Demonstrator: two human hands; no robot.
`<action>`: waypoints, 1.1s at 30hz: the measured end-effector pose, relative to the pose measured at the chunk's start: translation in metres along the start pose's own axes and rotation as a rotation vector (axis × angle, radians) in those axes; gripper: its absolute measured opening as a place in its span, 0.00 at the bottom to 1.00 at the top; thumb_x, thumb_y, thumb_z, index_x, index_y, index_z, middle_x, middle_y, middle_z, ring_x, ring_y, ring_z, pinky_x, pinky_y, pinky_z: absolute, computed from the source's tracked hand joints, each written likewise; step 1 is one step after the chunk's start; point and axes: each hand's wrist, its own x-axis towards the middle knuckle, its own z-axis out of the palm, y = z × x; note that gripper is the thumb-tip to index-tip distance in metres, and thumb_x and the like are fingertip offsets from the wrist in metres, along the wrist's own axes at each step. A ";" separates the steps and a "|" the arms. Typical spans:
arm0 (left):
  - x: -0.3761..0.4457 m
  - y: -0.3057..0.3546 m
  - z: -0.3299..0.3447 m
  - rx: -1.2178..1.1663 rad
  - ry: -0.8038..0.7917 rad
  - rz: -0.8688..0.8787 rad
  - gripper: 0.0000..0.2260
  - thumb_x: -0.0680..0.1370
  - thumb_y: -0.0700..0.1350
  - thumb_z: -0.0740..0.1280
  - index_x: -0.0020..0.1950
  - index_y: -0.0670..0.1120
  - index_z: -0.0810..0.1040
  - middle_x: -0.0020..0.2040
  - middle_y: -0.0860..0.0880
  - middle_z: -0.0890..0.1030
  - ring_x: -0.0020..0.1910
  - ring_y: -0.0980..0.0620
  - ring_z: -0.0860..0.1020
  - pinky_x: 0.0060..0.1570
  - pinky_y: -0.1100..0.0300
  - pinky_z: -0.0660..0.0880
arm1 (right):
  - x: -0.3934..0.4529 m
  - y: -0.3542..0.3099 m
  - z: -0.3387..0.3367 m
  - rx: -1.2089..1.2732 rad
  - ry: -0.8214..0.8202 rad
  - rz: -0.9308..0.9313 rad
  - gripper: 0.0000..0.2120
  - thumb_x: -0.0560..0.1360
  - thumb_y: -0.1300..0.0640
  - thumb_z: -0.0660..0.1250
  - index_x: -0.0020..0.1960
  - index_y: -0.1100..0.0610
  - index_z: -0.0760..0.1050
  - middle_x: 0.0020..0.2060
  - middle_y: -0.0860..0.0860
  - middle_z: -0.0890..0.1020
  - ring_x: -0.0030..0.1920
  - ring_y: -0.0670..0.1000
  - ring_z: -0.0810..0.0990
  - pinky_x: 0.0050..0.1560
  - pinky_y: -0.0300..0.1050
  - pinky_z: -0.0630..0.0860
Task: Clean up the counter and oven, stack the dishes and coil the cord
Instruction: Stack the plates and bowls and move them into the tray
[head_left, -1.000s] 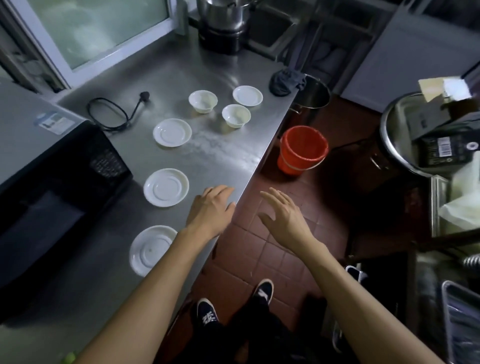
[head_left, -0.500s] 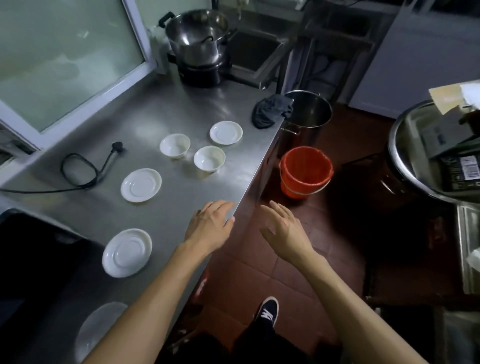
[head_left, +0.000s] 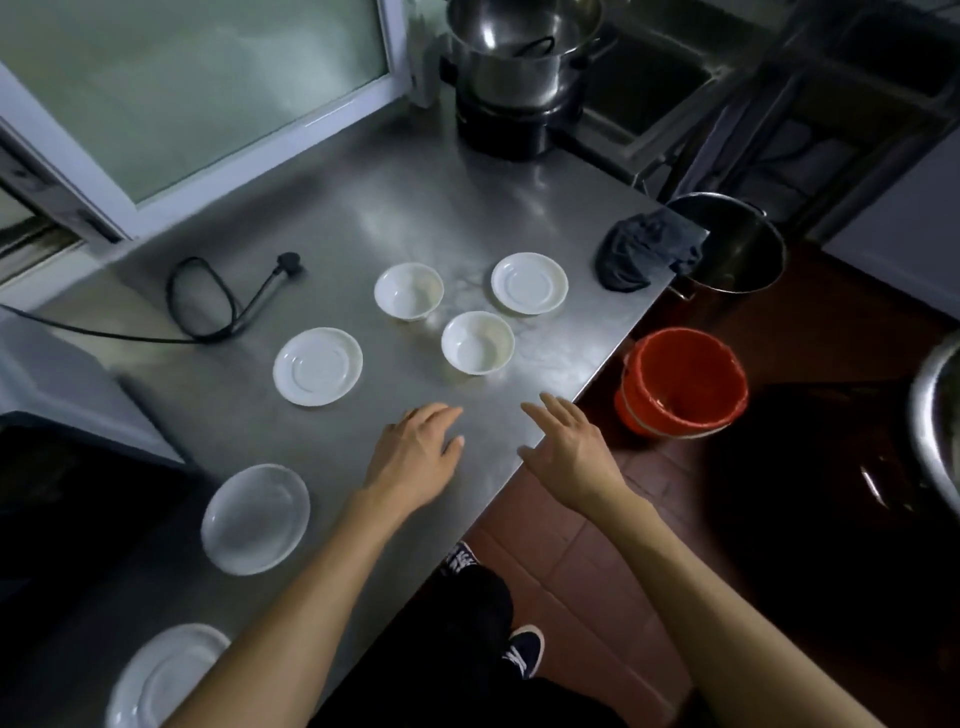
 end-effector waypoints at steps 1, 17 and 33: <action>0.008 -0.005 0.002 -0.021 0.005 -0.017 0.20 0.81 0.51 0.63 0.73 0.49 0.72 0.71 0.51 0.73 0.69 0.48 0.71 0.65 0.50 0.70 | 0.012 -0.003 -0.001 -0.028 -0.022 -0.013 0.30 0.78 0.47 0.67 0.77 0.49 0.62 0.78 0.54 0.61 0.79 0.56 0.55 0.72 0.59 0.63; 0.100 -0.052 -0.022 -0.110 0.117 -0.248 0.19 0.80 0.49 0.64 0.70 0.48 0.74 0.67 0.50 0.76 0.65 0.47 0.73 0.61 0.47 0.73 | 0.179 -0.030 -0.003 -0.338 -0.245 -0.216 0.43 0.74 0.37 0.68 0.80 0.46 0.50 0.81 0.53 0.45 0.80 0.58 0.43 0.75 0.57 0.51; 0.195 -0.045 -0.034 -0.003 0.235 -0.397 0.20 0.75 0.44 0.70 0.67 0.46 0.75 0.68 0.45 0.75 0.63 0.39 0.74 0.52 0.43 0.78 | 0.272 -0.001 -0.023 -0.279 -0.245 -0.506 0.42 0.65 0.34 0.72 0.74 0.43 0.60 0.74 0.51 0.62 0.73 0.60 0.60 0.67 0.62 0.65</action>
